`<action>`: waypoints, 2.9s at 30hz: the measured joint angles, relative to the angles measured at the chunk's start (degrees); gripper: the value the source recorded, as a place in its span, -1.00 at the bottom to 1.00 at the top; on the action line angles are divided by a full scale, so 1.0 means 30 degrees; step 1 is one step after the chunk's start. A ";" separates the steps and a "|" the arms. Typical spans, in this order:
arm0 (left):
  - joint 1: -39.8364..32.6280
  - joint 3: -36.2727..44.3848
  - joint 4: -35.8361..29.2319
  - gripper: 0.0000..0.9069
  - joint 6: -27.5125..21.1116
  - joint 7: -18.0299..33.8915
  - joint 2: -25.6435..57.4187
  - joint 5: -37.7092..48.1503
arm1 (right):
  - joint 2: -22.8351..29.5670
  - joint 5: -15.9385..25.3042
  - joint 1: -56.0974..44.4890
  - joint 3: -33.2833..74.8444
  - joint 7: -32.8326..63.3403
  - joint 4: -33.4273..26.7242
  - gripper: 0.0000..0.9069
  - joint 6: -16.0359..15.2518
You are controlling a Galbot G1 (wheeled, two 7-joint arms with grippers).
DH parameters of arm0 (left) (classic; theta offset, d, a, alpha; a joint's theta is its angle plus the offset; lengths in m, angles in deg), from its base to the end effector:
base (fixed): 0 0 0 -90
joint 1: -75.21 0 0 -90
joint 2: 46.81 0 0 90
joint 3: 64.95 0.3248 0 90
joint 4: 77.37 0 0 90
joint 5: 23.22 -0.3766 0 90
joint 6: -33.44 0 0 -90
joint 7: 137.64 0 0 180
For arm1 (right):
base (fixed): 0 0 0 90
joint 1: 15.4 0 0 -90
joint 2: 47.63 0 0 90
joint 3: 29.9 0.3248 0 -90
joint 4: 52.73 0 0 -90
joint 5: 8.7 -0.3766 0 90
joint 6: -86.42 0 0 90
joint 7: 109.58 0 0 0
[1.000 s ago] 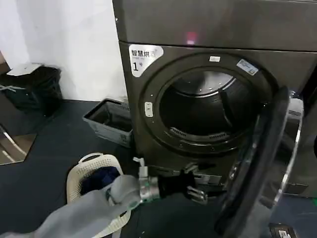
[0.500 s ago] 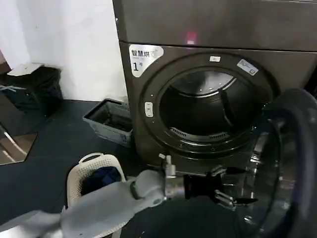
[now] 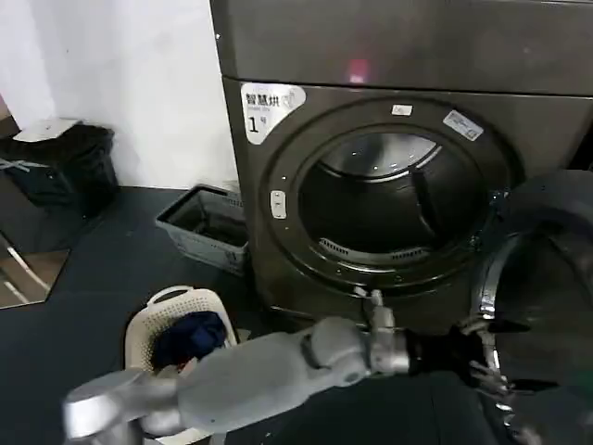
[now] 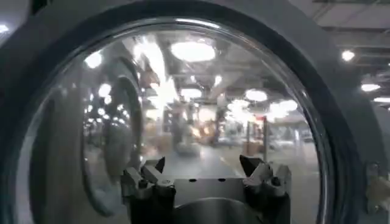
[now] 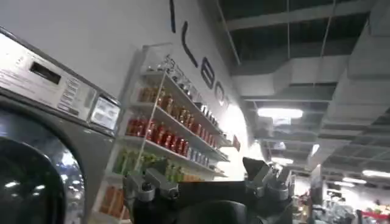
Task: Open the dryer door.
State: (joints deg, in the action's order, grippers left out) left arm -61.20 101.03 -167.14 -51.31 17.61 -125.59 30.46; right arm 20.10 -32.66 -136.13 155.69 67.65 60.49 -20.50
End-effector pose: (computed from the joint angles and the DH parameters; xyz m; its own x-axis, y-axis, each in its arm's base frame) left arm 0.3462 -0.2949 -0.2036 0.1118 0.9796 -0.1669 0.9917 -0.1206 -0.0437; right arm -0.0457 -0.3856 -0.0108 -0.3194 0.8557 -0.4072 0.9437 0.2482 -0.2187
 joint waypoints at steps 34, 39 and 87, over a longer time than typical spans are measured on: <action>-0.1973 0.0873 0.6549 1.00 0.2102 0.1158 -0.4473 -0.2035 | 0.0114 -0.0281 -0.0615 0.0880 -0.0336 0.0245 1.00 0.0215; -0.2017 0.0769 0.7113 1.00 0.2629 0.1854 -0.4472 -0.2360 | 0.0122 -0.0639 -0.0727 0.0994 -0.0329 0.0259 1.00 0.0256; -0.0400 -0.0286 -0.4917 1.00 0.1849 0.5600 1.3612 -0.3253 | -0.1143 0.2121 0.0295 0.2316 0.0336 0.0002 1.00 0.0262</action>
State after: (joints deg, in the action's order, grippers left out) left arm -62.39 100.17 -181.89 -45.77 34.42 -84.76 20.70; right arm 16.67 -26.30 -135.24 162.64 68.65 60.50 -19.71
